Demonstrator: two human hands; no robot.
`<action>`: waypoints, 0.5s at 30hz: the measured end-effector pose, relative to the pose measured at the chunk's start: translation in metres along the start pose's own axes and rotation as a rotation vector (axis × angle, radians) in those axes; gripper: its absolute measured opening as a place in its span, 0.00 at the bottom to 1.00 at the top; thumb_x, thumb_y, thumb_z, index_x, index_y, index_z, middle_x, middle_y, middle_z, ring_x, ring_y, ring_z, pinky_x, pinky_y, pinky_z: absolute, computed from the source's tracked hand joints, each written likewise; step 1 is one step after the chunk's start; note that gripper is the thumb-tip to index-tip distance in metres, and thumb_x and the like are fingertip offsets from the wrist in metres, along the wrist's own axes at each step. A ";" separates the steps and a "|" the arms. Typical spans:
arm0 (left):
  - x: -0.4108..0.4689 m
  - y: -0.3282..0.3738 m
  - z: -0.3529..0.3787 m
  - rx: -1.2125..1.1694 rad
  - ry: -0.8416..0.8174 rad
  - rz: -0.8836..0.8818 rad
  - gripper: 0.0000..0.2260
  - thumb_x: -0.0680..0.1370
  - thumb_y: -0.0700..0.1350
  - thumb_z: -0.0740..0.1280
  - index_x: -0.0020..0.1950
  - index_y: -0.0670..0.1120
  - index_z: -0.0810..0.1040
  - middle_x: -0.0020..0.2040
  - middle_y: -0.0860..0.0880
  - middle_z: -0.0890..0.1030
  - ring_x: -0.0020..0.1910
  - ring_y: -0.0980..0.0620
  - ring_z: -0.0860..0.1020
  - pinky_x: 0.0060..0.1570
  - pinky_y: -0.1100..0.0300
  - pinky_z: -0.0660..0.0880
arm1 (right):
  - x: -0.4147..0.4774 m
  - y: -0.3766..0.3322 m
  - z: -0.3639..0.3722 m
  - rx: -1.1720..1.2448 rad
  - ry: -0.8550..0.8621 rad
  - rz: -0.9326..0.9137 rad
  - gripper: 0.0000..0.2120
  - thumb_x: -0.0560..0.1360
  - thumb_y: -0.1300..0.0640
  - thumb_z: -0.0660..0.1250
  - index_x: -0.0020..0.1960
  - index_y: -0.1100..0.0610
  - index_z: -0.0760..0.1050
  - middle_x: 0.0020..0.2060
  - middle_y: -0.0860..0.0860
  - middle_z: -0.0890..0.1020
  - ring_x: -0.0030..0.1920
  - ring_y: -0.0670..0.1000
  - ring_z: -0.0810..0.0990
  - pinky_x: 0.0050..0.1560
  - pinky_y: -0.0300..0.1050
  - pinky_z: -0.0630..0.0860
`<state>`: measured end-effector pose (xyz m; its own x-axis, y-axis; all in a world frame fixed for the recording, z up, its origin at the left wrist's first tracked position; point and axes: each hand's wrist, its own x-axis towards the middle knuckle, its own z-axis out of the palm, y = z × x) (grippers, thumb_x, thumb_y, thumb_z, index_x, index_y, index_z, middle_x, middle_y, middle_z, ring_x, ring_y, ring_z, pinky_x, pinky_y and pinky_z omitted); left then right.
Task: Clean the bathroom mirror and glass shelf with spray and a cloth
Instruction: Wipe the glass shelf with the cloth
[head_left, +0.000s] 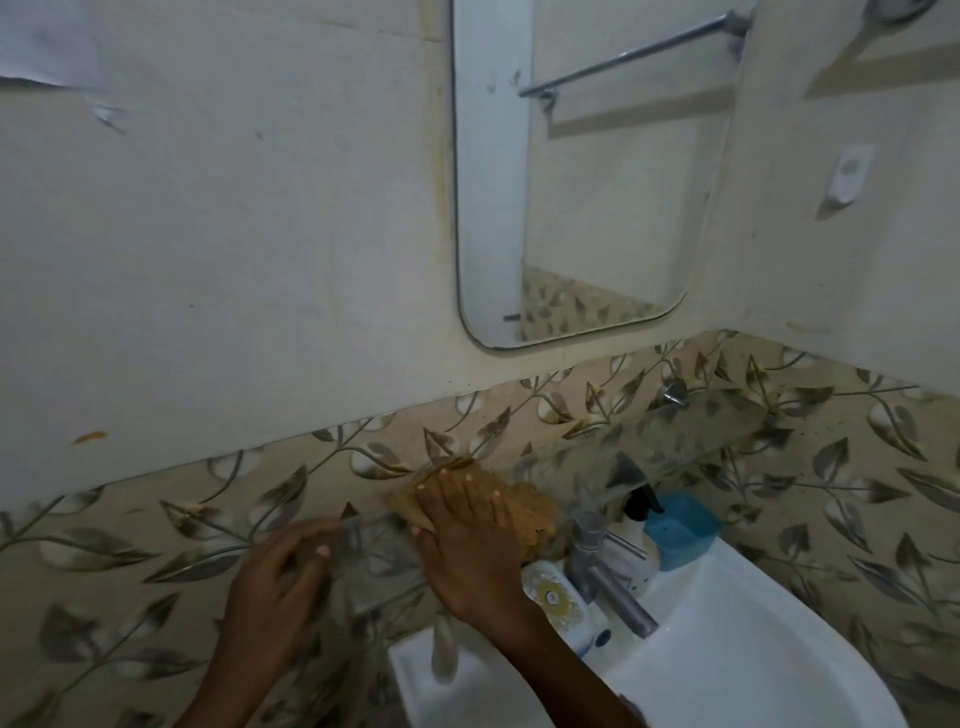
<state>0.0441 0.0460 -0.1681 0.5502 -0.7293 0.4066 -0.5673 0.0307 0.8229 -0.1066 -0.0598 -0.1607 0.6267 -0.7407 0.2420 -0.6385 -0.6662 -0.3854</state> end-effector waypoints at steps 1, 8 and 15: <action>-0.003 -0.004 -0.004 0.004 0.006 -0.035 0.21 0.74 0.38 0.68 0.41 0.68 0.79 0.47 0.62 0.81 0.50 0.62 0.76 0.48 0.73 0.71 | -0.001 -0.008 0.001 -0.050 0.055 -0.018 0.34 0.69 0.43 0.40 0.69 0.49 0.69 0.71 0.52 0.69 0.73 0.56 0.64 0.71 0.59 0.55; -0.027 -0.010 -0.014 -0.151 -0.023 -0.263 0.09 0.78 0.37 0.63 0.52 0.49 0.78 0.55 0.46 0.79 0.56 0.46 0.76 0.51 0.58 0.71 | -0.011 -0.042 0.013 0.040 -0.099 -0.154 0.42 0.64 0.40 0.30 0.75 0.48 0.56 0.77 0.50 0.54 0.77 0.52 0.46 0.68 0.45 0.32; -0.032 0.002 -0.020 -0.411 -0.008 -0.568 0.11 0.82 0.46 0.54 0.55 0.49 0.76 0.49 0.51 0.80 0.47 0.50 0.79 0.53 0.50 0.72 | -0.016 -0.078 0.011 0.231 -0.252 -0.193 0.21 0.81 0.47 0.47 0.74 0.45 0.57 0.76 0.46 0.56 0.77 0.47 0.45 0.73 0.48 0.36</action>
<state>0.0380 0.0832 -0.1711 0.6874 -0.7140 -0.1329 0.0855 -0.1022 0.9911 -0.0622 0.0050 -0.1448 0.8337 -0.5402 0.1147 -0.3988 -0.7325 -0.5517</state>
